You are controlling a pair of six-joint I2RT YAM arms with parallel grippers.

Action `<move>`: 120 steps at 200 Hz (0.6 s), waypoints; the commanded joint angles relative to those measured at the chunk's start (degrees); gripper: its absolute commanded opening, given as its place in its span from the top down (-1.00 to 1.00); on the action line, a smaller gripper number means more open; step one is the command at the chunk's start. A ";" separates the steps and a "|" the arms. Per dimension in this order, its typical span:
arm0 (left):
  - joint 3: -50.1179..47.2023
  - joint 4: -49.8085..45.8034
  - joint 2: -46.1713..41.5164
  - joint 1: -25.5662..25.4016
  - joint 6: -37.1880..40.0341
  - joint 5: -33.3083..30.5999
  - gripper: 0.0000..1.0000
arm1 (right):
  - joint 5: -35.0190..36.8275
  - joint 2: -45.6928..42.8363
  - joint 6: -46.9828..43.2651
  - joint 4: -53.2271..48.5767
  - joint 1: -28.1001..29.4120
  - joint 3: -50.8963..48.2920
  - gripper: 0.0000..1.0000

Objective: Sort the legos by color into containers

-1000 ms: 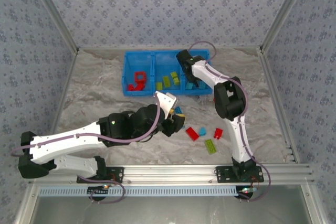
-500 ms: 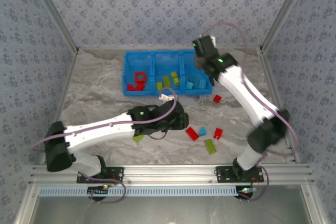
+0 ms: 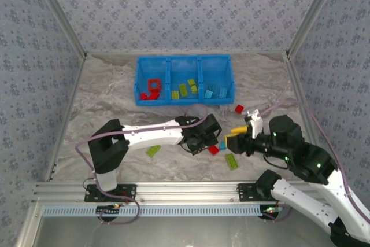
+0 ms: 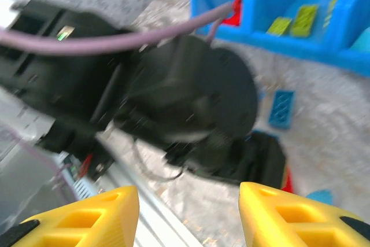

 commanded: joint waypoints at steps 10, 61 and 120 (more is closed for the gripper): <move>4.04 -0.71 4.79 1.18 -5.46 3.72 -0.30 | -5.45 -2.27 3.99 -1.01 1.49 -1.24 -0.02; 11.54 -5.92 12.52 2.78 -6.40 5.26 -0.25 | -4.25 -0.88 3.62 -0.58 1.74 -0.83 0.00; 11.94 -4.27 16.08 2.86 -8.06 7.96 0.05 | -3.10 -1.06 3.85 0.22 2.09 -1.80 0.05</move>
